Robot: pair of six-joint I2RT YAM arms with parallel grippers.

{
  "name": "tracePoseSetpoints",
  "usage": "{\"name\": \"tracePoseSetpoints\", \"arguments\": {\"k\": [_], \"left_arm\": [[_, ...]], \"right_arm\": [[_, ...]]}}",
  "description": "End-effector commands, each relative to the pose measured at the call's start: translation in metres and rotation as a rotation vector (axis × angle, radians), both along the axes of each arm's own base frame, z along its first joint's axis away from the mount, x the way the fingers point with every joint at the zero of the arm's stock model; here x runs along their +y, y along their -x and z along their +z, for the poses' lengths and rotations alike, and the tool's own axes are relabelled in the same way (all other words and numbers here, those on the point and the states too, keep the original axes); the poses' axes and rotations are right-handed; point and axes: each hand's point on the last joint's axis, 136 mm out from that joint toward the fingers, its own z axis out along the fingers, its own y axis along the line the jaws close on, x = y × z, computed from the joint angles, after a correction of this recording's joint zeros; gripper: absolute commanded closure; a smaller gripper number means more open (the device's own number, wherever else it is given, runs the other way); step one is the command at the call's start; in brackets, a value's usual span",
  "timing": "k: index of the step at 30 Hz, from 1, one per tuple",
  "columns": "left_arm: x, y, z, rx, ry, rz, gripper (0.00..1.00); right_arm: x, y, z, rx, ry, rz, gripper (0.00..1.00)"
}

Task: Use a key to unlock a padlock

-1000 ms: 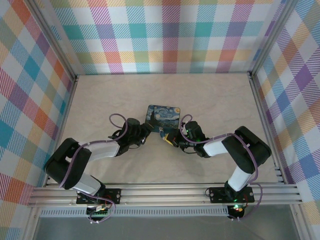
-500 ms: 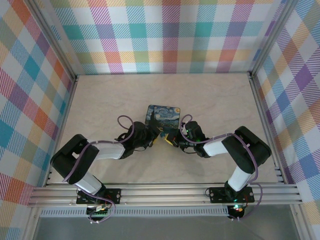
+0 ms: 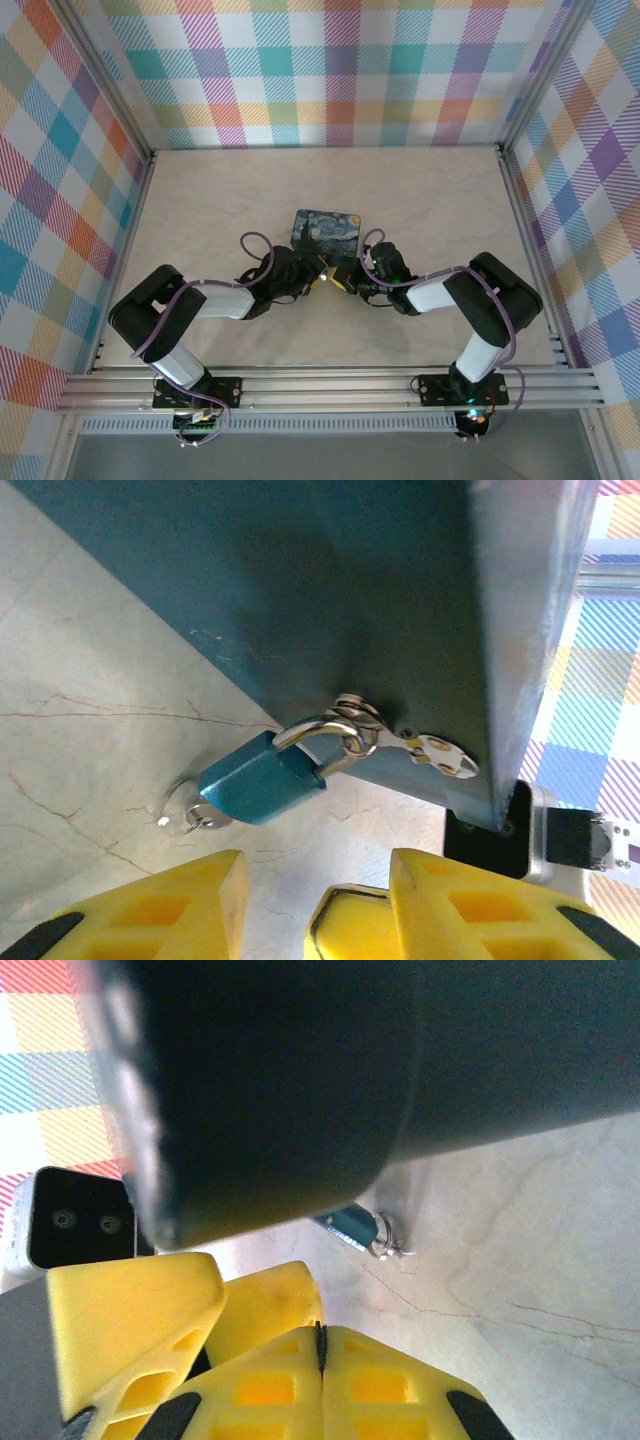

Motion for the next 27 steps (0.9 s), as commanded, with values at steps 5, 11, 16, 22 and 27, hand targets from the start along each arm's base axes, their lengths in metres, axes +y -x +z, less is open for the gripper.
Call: {"name": "tracePoseSetpoints", "arguments": {"k": [5,11,16,22,27], "left_arm": [[0.000,-0.001,0.003,-0.025,-0.022,0.008,0.58],[0.019,0.001,0.014,-0.071,-0.142,0.013,0.57],[0.033,0.000,0.020,-0.088,-0.184,0.021,0.55],[0.049,-0.003,0.020,-0.091,-0.196,0.033,0.55],[0.061,0.001,0.021,-0.096,-0.206,0.039,0.55]], "right_arm": [[0.004,-0.005,0.007,-0.034,-0.022,0.006,1.00],[-0.007,-0.005,0.014,-0.147,0.091,0.030,0.87],[-0.010,0.000,0.022,-0.265,0.219,0.065,0.71],[-0.005,0.000,0.024,-0.342,0.273,0.075,0.58],[0.005,-0.005,0.019,-0.385,0.288,0.084,0.54]]}}
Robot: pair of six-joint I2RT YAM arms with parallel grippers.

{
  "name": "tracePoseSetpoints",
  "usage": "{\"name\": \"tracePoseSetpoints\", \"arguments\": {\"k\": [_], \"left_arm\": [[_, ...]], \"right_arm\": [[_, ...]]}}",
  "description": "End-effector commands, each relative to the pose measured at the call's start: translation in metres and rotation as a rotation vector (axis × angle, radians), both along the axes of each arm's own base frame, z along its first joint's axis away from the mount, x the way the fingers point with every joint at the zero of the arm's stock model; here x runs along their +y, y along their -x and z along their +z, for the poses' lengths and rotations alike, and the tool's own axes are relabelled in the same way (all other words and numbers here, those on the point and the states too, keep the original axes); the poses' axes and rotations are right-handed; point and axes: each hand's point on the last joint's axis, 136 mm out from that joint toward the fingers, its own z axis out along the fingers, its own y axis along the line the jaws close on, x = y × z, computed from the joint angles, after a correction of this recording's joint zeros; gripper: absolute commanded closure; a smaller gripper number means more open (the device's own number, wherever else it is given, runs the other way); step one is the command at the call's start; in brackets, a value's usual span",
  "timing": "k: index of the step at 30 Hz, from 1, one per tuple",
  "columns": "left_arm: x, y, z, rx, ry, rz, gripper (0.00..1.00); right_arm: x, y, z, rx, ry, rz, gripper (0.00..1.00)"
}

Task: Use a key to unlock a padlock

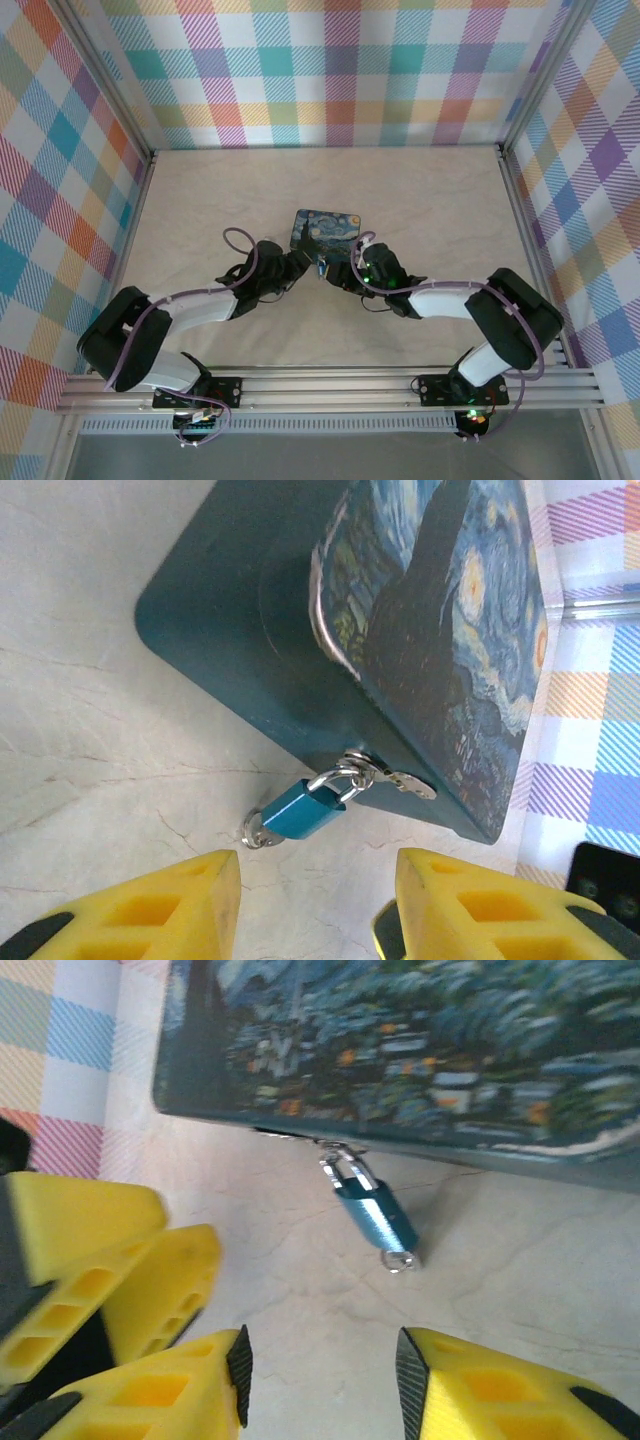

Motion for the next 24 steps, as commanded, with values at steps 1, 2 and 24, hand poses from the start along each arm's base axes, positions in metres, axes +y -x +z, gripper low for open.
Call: {"name": "tracePoseSetpoints", "arguments": {"k": [1,2,24], "left_arm": [[0.012,0.006,-0.003,-0.006,-0.034,-0.006,0.55],[0.014,0.007,-0.003,-0.006,-0.038,-0.004,0.55],[0.047,0.032,0.013,-0.049,-0.068,0.034,0.54]], "right_arm": [[0.009,-0.010,0.001,-0.079,0.039,0.012,0.53],[0.012,-0.010,0.001,-0.089,0.040,0.016,0.53],[0.028,-0.027,-0.027,-0.216,0.109,0.028,0.43]]}}
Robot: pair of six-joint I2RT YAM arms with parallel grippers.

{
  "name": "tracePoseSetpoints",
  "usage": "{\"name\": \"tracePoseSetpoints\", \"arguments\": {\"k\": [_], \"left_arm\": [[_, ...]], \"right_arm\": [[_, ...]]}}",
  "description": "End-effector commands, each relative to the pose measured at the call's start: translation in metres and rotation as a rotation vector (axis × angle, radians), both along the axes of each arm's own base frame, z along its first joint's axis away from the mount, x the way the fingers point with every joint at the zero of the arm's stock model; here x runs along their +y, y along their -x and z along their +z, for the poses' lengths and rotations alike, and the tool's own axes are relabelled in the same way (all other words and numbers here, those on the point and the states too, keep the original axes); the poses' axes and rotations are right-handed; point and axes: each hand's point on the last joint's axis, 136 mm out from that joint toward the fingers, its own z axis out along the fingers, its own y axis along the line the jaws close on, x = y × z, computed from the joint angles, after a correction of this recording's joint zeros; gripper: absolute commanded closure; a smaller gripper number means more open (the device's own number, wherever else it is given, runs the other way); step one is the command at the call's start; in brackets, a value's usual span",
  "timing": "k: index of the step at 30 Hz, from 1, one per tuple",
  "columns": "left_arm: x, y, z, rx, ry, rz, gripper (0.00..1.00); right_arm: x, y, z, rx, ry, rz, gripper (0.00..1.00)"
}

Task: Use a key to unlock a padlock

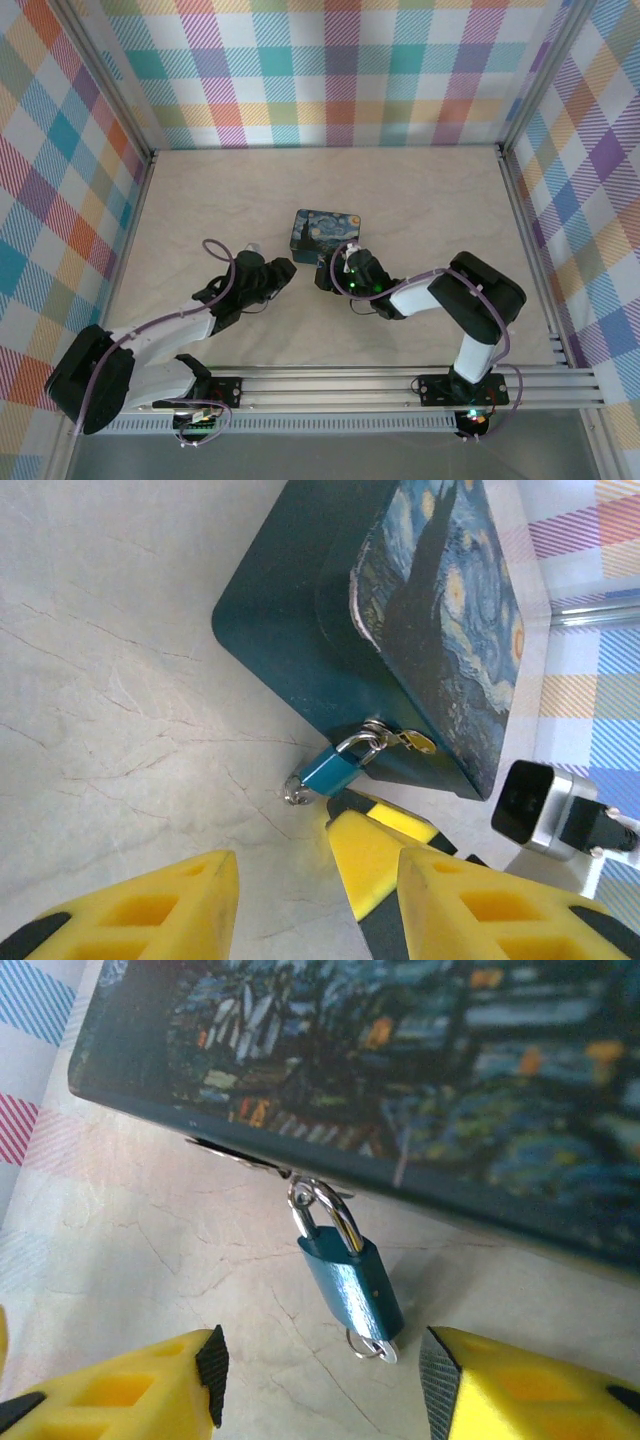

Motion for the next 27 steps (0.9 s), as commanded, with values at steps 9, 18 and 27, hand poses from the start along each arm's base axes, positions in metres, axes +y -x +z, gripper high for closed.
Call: {"name": "tracePoseSetpoints", "arguments": {"k": [9,18,27], "left_arm": [[0.023,0.012,0.002,-0.010,-0.045,0.026,0.53],[0.020,0.011,0.003,-0.011,-0.033,0.018,0.53],[0.013,0.008,0.003,-0.004,-0.026,-0.005,0.53]], "right_arm": [[0.011,-0.012,-0.004,-0.081,-0.010,0.010,0.46],[0.009,-0.005,-0.004,-0.064,-0.021,0.024,0.58],[0.006,-0.002,0.003,-0.067,-0.043,0.020,0.78]]}}
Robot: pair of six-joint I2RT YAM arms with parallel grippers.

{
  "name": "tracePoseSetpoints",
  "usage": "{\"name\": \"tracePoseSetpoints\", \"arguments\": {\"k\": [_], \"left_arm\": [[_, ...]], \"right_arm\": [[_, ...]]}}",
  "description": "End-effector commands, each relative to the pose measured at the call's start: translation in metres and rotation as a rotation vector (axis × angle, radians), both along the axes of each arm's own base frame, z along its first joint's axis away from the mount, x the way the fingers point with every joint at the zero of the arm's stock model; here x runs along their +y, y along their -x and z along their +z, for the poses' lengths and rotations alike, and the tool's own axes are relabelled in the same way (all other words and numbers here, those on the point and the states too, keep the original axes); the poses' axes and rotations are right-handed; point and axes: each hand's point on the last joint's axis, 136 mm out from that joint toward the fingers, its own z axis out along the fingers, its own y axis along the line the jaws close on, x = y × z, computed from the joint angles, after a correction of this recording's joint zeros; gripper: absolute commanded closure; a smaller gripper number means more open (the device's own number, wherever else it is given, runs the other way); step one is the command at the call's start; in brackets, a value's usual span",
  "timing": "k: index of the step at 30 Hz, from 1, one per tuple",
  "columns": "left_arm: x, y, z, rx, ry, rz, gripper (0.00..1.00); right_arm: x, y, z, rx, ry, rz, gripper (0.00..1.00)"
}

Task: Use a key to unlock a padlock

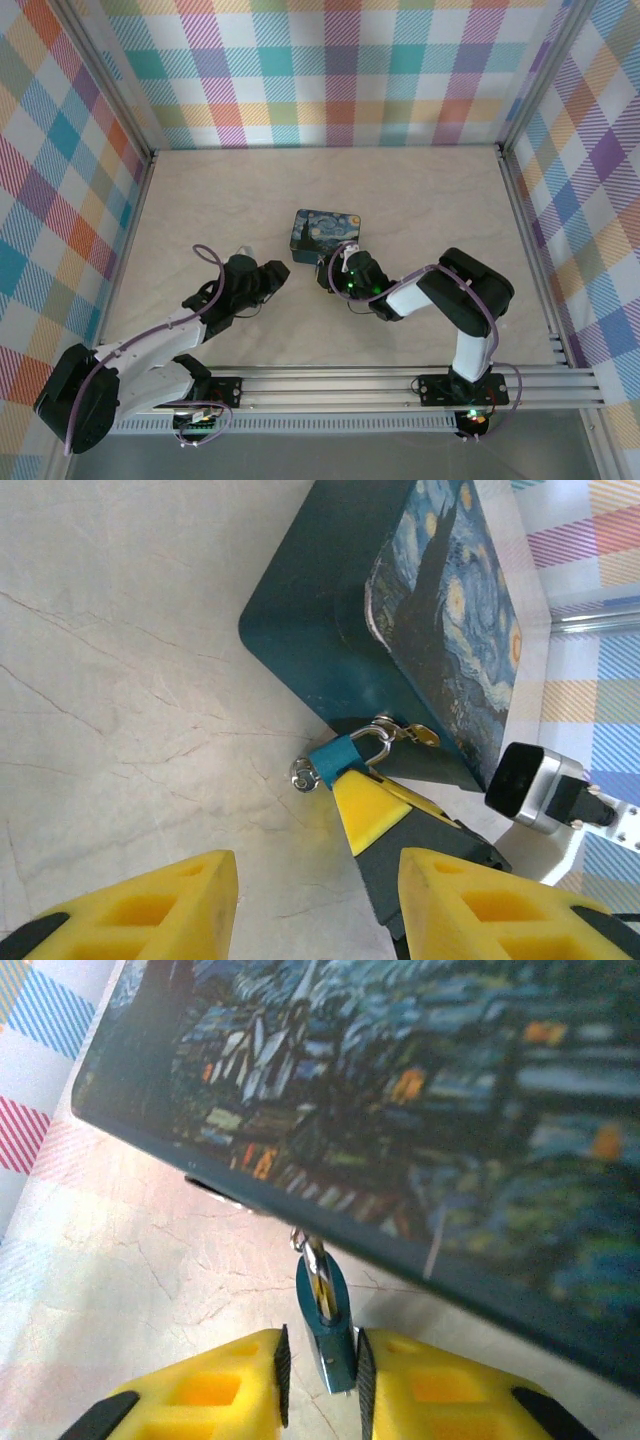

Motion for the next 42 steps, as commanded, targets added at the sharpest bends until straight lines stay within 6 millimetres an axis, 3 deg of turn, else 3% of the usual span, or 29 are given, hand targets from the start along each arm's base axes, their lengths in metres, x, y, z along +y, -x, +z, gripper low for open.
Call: {"name": "tracePoseSetpoints", "arguments": {"k": [1,8,19,24,28,34,42], "left_arm": [[-0.002,-0.003,0.000,-0.005,-0.005,-0.020,0.53],[-0.015,-0.008,-0.002,0.008,0.024,-0.057,0.53],[-0.045,-0.022,-0.005,0.015,0.094,-0.160,0.54],[-0.044,-0.028,-0.007,-0.002,0.040,-0.177,0.53],[-0.060,-0.035,-0.005,-0.064,-0.025,-0.298,0.53],[-0.063,-0.036,-0.009,-0.124,-0.306,-0.458,0.52],[-0.075,-0.037,-0.031,-0.132,-0.399,-0.591,0.51]], "right_arm": [[0.001,0.005,0.008,-0.012,-0.025,0.012,0.80],[-0.002,0.008,0.018,-0.026,-0.045,0.011,0.89],[-0.005,0.014,0.030,-0.005,-0.084,0.069,0.91],[-0.017,0.015,0.033,-0.025,-0.039,0.044,0.79],[-0.031,0.016,0.042,-0.065,0.010,0.023,0.72],[-0.055,0.019,0.055,-0.101,0.100,0.023,0.65],[-0.079,0.025,0.071,-0.151,0.120,0.017,0.59]]}}
